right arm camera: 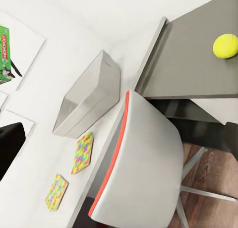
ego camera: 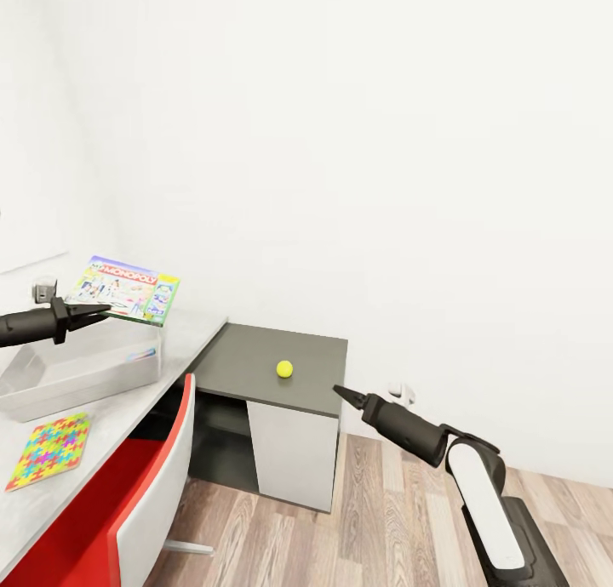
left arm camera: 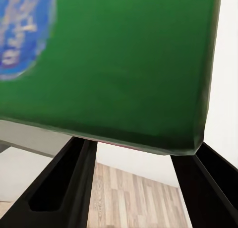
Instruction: Put all the toys in the child's room - the three board games (two on the bed and one on the table), the two jigsaw puzzles on the table, and the tennis ball on the table - inside the toy box on the table in the child's room.
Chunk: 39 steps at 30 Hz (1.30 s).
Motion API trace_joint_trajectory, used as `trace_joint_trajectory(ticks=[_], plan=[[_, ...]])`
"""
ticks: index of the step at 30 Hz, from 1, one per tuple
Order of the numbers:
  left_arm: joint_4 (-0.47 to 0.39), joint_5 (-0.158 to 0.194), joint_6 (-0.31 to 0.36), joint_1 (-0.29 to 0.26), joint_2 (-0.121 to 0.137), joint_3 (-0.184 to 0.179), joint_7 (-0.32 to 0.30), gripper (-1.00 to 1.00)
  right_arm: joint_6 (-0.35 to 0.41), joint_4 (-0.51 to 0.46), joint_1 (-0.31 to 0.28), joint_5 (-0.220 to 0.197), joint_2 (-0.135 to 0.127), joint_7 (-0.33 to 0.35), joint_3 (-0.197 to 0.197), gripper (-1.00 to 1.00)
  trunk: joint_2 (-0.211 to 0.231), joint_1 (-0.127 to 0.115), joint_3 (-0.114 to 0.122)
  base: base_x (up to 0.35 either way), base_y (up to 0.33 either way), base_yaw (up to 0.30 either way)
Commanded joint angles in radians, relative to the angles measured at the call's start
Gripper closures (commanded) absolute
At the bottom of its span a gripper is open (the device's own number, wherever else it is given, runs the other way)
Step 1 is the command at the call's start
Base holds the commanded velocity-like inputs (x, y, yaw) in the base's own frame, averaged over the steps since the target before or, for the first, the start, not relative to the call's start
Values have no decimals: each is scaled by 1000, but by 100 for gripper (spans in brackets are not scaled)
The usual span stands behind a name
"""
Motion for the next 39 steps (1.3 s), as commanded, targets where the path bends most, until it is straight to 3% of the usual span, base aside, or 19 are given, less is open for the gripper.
trace_joint_trajectory(ticks=[1, 8, 18, 39], plan=[[0, -1, 4, -1, 0, 2, -5, 100, 3, 0, -2, 4, 0, 12, -2, -100, -2, 1, -2, 0, 0, 0], [0, -1, 5, -1, -5, 1, -5, 100, -3, -1, -3, 3, 0, 26, -3, -100, -2, 1, -2, 0, -2, 129], [0, 0, 6, -1, -6, 1, -5, 100, -6, -1, -4, 3, 1, 25, 4, -100, -2, 1, -2, 0, -168, 284], [0, -1, 5, -1, -7, 0, -5, 100, -6, -2, -4, 12, 0, 25, 5, -100, -2, 1, -2, 0, -7, 292]])
